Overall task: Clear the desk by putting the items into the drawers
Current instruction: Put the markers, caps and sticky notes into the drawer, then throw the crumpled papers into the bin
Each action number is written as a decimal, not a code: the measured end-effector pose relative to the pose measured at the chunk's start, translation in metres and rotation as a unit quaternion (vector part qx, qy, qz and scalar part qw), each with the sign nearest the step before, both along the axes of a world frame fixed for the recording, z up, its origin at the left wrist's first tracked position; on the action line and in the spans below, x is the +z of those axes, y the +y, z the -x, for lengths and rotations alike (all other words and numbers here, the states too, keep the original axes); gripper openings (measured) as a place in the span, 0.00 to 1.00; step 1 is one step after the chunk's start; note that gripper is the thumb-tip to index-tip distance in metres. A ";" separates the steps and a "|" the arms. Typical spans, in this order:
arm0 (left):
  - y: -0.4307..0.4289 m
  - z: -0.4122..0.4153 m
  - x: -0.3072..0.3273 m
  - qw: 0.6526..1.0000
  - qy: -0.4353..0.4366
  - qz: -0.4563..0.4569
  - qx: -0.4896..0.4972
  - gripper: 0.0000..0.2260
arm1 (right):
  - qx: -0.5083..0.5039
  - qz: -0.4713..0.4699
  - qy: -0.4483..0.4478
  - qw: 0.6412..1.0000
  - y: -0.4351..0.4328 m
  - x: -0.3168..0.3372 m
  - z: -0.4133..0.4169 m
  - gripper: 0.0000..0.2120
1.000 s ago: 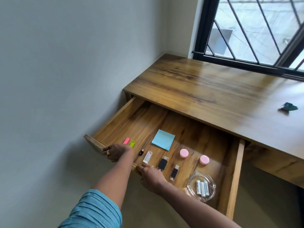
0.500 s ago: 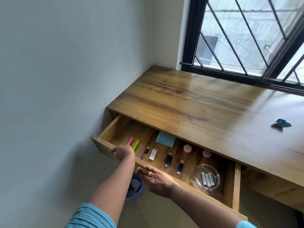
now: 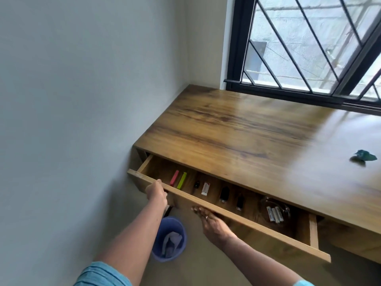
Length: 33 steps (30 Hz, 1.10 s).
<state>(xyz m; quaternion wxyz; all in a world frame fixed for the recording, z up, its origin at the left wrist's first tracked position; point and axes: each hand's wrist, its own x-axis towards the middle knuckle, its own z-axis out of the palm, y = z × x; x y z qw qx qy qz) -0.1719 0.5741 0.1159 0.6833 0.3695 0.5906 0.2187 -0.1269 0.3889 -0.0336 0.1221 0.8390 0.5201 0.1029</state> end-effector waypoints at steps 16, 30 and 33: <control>0.021 -0.084 -0.018 0.996 -0.066 0.003 -0.053 0.18 | -0.031 -0.002 0.173 0.984 0.033 0.035 -0.062 0.25; 0.012 -0.089 -0.020 0.990 0.047 -0.078 -0.112 0.24 | 0.020 -0.036 0.140 0.989 0.025 0.053 -0.062 0.24; -0.002 -0.100 -0.008 0.987 0.077 -0.092 -0.108 0.16 | 0.049 -0.061 0.095 0.992 0.011 0.073 -0.059 0.24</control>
